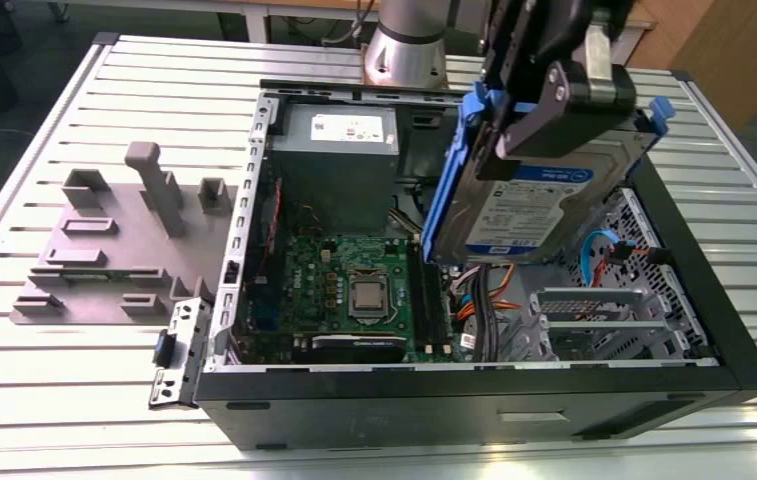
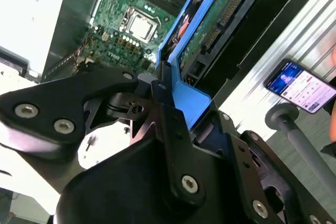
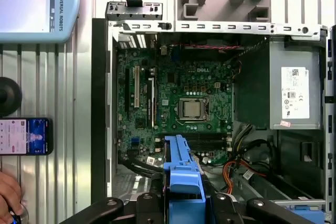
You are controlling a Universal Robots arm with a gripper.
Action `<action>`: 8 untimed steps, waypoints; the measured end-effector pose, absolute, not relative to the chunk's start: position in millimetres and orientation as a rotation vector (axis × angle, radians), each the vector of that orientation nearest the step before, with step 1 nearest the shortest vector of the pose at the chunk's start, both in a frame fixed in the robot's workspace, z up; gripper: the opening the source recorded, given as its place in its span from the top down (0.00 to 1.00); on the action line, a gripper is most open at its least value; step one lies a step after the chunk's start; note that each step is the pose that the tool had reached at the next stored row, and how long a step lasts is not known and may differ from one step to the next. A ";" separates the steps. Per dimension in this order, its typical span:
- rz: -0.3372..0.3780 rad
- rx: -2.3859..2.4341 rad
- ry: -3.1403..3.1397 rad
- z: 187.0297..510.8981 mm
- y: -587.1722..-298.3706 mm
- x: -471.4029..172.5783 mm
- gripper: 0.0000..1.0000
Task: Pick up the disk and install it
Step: 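Insert the disk into the insertion slot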
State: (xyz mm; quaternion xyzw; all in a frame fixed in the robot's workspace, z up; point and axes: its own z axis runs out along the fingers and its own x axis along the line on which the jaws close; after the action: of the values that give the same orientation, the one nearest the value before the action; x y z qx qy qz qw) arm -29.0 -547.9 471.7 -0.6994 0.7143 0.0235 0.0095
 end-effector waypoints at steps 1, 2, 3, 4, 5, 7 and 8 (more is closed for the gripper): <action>0.073 -2.184 2.231 471.0 -548.2 -25.8 0.64; 0.073 -2.184 2.231 470.3 -548.4 -22.1 0.64; 0.073 -2.184 2.231 469.4 -548.5 -18.4 0.64; 0.073 -2.184 2.231 468.6 -548.5 -14.5 0.64; 0.073 -2.184 2.231 467.8 -548.6 -10.7 0.64; 0.073 -2.185 2.231 466.4 -548.6 -5.3 0.64; 0.072 -2.185 2.231 465.9 -548.7 -3.8 0.64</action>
State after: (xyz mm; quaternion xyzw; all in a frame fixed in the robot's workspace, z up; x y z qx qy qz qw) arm -3.8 -548.7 465.9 -0.6995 0.7142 0.0231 0.0090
